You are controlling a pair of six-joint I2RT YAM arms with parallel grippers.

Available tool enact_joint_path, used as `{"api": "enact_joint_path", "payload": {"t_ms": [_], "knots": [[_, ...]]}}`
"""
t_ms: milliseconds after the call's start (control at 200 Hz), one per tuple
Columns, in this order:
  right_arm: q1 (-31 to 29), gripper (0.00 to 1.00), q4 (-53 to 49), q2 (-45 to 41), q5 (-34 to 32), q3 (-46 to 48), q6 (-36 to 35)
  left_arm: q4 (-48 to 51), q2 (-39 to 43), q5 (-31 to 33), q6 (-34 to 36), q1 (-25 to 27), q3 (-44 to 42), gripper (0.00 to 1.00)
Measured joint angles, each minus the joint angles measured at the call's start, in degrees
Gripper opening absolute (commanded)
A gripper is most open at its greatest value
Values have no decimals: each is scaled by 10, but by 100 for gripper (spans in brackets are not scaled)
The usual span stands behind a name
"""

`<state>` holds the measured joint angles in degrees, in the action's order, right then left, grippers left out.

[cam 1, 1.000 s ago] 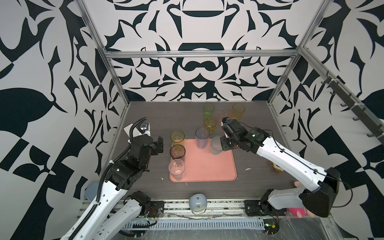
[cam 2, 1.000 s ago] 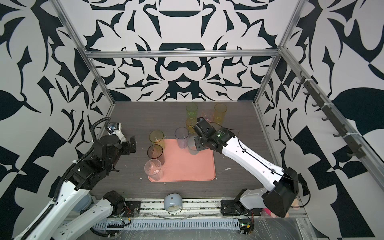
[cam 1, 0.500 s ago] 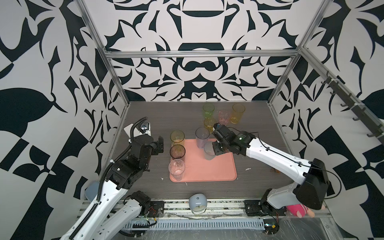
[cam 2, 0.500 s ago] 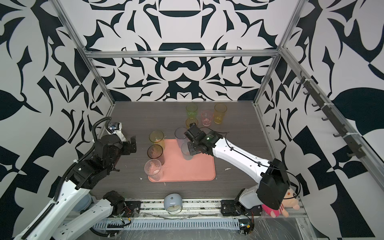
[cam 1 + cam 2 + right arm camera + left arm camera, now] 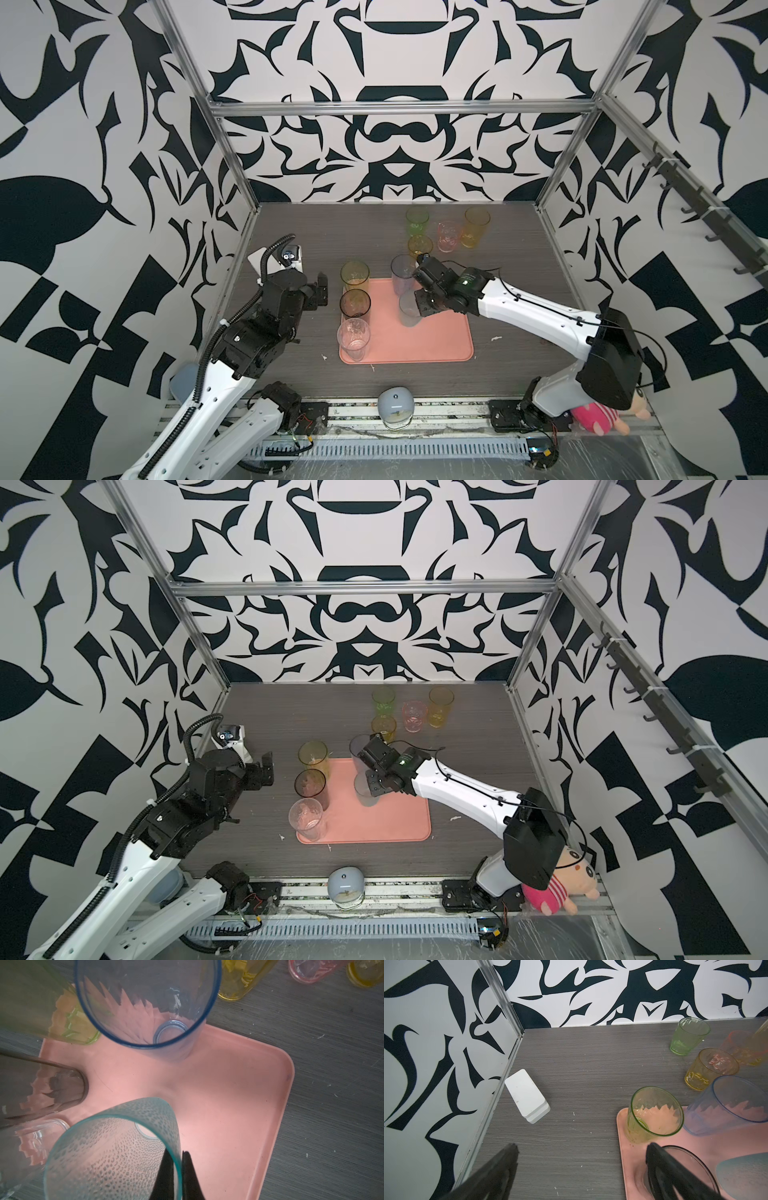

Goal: Place the glasses into the tray
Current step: 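Carry the teal glass with the right gripper over the pink tray, then lower the teal glass onto the tray beside the blue glass and open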

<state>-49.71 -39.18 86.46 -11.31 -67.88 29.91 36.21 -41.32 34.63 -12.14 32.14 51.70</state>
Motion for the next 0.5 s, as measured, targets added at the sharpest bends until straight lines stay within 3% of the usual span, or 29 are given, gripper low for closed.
{"api": "enact_joint_path", "payload": {"t_ms": [500], "knots": [[-2, 0, 21, 36, 19, 0, 6, 0, -1, -2, 0, 0, 0, 99]]}}
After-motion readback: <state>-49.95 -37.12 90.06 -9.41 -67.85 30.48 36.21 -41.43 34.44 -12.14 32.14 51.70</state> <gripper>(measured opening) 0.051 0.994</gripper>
